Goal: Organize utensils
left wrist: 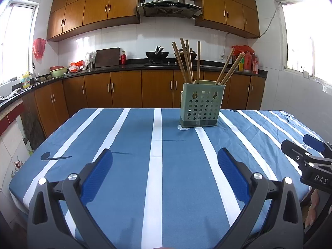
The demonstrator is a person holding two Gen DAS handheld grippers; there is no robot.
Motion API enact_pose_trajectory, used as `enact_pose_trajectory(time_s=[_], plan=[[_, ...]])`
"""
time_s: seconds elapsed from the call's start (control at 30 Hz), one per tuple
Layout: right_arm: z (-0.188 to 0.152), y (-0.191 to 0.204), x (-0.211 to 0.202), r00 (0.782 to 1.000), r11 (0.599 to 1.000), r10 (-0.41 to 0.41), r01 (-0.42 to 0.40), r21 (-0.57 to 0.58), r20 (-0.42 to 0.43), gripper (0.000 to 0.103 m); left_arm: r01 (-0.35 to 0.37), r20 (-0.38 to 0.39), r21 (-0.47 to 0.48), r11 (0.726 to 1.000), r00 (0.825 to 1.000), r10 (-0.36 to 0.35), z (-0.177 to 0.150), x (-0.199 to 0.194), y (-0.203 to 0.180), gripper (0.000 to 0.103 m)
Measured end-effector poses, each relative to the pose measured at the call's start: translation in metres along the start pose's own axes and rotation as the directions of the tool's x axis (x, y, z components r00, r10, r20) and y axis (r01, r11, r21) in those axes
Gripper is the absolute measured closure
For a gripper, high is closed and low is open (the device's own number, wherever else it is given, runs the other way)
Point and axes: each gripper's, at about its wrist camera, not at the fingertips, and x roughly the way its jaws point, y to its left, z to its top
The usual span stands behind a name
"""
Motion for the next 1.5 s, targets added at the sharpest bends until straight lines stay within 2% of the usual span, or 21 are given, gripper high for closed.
enact_pose_trajectory(time_s=[1.5], plan=[[-0.0019,0.0036,0.0007,1.000,1.000,0.000,0.001,0.005,-0.008,0.002,0.010,-0.010,-0.005,1.000,1.000,-0.010,-0.0010,0.0042,0.0011,0.004]])
